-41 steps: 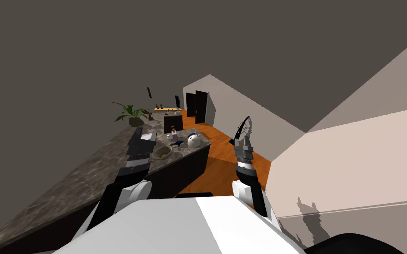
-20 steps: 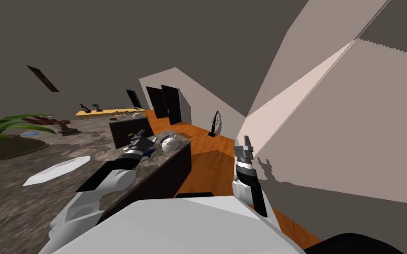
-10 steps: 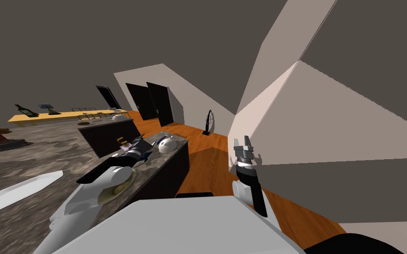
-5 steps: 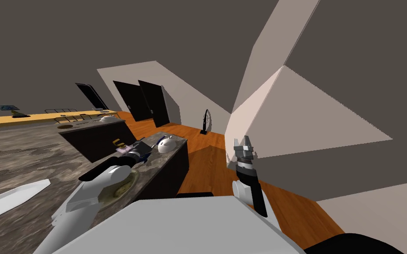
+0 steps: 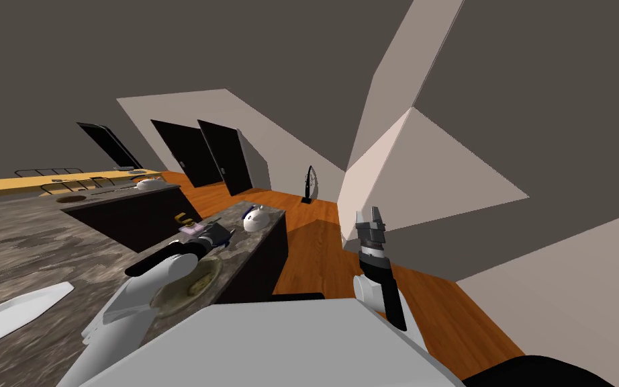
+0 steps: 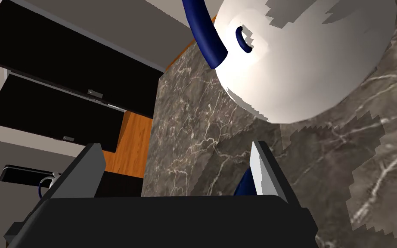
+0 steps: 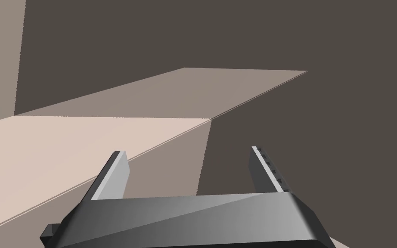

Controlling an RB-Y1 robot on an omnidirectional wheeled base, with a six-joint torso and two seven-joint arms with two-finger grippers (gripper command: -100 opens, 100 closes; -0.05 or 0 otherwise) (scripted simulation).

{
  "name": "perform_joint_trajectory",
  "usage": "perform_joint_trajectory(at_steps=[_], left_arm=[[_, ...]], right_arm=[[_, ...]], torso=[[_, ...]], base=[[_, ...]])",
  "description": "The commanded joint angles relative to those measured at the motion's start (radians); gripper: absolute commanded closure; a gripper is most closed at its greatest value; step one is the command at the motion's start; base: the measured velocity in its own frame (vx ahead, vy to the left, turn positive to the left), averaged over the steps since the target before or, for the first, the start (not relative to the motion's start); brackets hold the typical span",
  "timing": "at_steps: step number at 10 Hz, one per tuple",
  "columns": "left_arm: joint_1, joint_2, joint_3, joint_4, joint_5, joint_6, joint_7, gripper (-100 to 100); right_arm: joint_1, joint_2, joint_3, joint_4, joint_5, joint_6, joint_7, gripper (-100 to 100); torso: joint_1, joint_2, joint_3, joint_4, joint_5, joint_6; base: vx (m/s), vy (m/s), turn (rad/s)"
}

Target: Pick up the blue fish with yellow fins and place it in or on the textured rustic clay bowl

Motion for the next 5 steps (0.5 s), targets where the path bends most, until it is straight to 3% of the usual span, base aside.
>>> perform_joint_trajectory(at_steps=[1, 5], left_arm=[[-0.008, -0.011, 0.011, 0.028, -0.002, 0.041, -0.003, -100], [0.008, -0.044, 0.014, 0.097, -0.001, 0.098, -0.014, -100]], right_arm=[[0.000, 0.000, 0.000, 0.000, 0.000, 0.000, 0.000, 0], [0.000, 0.000, 0.000, 0.000, 0.000, 0.000, 0.000, 0]], torso=[[0.000, 0.000, 0.000, 0.000, 0.000, 0.000], [-0.004, -0.002, -0.001, 0.000, -0.001, 0.000]], base=[[-0.077, 0.091, -0.108], [-0.058, 0.063, -0.065]])
